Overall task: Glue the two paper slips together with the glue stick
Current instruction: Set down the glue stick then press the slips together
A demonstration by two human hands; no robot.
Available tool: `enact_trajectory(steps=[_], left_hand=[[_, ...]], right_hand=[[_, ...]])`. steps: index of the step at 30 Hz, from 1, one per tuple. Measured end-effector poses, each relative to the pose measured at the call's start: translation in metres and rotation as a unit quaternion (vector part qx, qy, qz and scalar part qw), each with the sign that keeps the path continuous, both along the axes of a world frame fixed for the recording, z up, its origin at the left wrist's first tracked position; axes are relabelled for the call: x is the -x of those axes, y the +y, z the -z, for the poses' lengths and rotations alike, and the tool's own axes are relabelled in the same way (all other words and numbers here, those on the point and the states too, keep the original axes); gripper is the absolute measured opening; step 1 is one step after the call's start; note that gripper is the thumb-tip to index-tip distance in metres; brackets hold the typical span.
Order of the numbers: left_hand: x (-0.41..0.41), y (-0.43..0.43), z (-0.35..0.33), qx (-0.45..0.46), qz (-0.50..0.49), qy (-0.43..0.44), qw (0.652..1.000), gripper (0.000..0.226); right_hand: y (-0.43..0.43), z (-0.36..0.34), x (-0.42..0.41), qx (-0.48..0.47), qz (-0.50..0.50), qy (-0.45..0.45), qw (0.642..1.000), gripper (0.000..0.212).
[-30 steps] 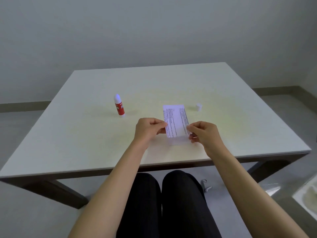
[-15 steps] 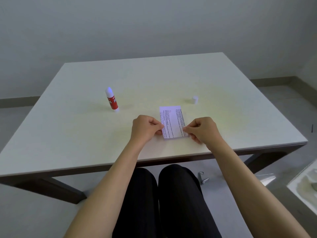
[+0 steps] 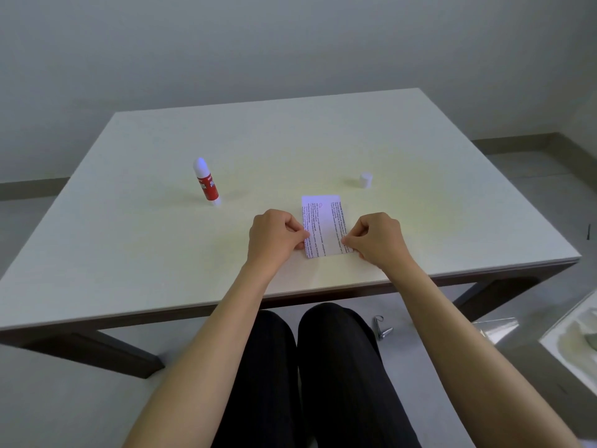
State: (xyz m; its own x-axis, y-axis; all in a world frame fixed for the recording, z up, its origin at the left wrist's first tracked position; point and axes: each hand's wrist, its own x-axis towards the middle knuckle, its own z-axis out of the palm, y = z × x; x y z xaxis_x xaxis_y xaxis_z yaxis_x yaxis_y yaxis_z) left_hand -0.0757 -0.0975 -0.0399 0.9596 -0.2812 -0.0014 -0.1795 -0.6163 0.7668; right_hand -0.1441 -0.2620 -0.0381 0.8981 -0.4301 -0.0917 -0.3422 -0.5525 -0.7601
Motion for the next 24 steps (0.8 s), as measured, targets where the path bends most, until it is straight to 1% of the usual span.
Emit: enact_trajectory(steps=[4, 6, 8, 11, 13, 15, 18, 20, 24], left_hand=[[-0.002, -0.001, 0.001, -0.053, 0.001, -0.042, 0.998, 0.013], [-0.004, 0.0, 0.002, -0.068, 0.007, -0.06, 0.996, 0.012], [-0.006, 0.0, 0.004, -0.07, 0.031, -0.08, 0.994, 0.018], [-0.012, 0.003, 0.006, -0.103, 0.095, -0.132, 0.981, 0.03], [-0.017, 0.007, 0.007, -0.15, 0.159, -0.15, 0.964, 0.041], [-0.02, 0.011, 0.01, -0.201, 0.204, -0.138, 0.948, 0.055], [-0.023, 0.02, 0.013, -0.249, 0.216, -0.113, 0.937, 0.071], [-0.026, 0.026, 0.012, -0.265, 0.215, -0.111, 0.933, 0.075], [-0.038, 0.044, 0.008, -0.265, 0.214, -0.084, 0.937, 0.074]], right_hand=[[0.0, -0.002, -0.002, 0.019, -0.01, 0.013, 1.0, 0.025], [-0.001, -0.002, -0.003, 0.011, -0.009, 0.01, 1.0, 0.027], [-0.002, -0.002, -0.003, 0.003, -0.011, 0.011, 1.0, 0.027], [-0.002, -0.002, -0.003, 0.005, -0.018, 0.014, 1.0, 0.019], [-0.001, -0.002, -0.004, 0.008, -0.019, 0.015, 1.0, 0.011], [-0.001, -0.002, -0.004, 0.004, -0.019, 0.015, 1.0, 0.004], [0.002, -0.004, -0.007, -0.01, -0.019, 0.018, 1.0, 0.002], [0.006, -0.005, -0.012, -0.017, -0.026, 0.022, 0.999, 0.003], [0.023, -0.006, -0.025, -0.016, -0.046, 0.024, 0.999, 0.004]])
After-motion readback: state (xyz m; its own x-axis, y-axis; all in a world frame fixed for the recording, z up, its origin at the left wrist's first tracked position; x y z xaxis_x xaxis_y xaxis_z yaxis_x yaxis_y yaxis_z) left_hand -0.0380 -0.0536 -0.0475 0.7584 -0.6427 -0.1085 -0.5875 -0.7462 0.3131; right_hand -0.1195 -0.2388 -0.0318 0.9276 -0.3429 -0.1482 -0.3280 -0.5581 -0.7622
